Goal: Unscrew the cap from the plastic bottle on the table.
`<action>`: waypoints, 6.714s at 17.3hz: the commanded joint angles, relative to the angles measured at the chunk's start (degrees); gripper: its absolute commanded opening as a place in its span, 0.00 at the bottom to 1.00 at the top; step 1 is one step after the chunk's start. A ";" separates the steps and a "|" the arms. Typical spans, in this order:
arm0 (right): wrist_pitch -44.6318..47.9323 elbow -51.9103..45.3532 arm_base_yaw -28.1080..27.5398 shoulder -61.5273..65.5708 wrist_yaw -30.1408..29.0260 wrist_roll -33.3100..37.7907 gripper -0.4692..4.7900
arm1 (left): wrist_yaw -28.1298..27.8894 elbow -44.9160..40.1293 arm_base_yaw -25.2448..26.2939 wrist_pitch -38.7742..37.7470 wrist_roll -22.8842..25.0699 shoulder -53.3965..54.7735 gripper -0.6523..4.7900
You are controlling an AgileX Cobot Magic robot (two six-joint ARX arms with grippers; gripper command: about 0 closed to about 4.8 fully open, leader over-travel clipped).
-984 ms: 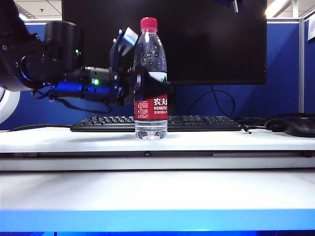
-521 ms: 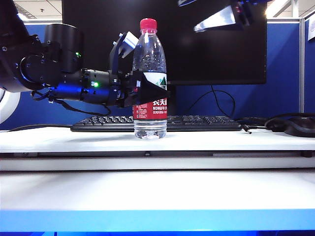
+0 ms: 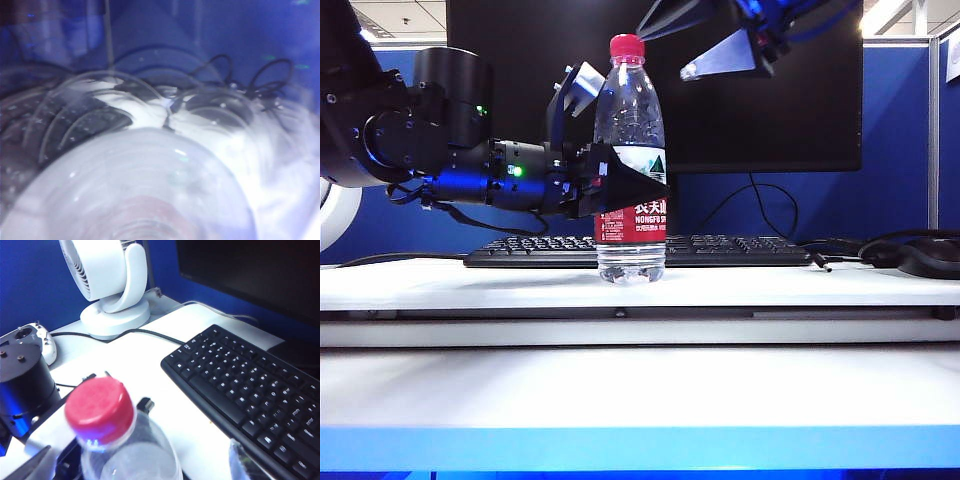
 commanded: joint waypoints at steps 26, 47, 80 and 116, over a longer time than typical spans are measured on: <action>8.98 0.39 3.06 4.13 -8.33 3.21 0.27 | 2.93 0.11 -2.16 -0.44 -0.76 -0.15 0.61; 10.58 0.31 0.33 3.43 1.75 9.68 1.00 | 0.15 0.11 -2.16 -0.85 0.70 -0.13 0.61; 30.86 -12.39 24.79 0.96 59.19 4.00 0.56 | 5.03 0.11 -2.21 -0.44 -2.43 -0.15 0.55; 22.75 -6.73 0.96 1.18 -29.92 15.72 0.15 | 4.94 0.11 -2.21 -0.83 -1.84 -0.15 0.55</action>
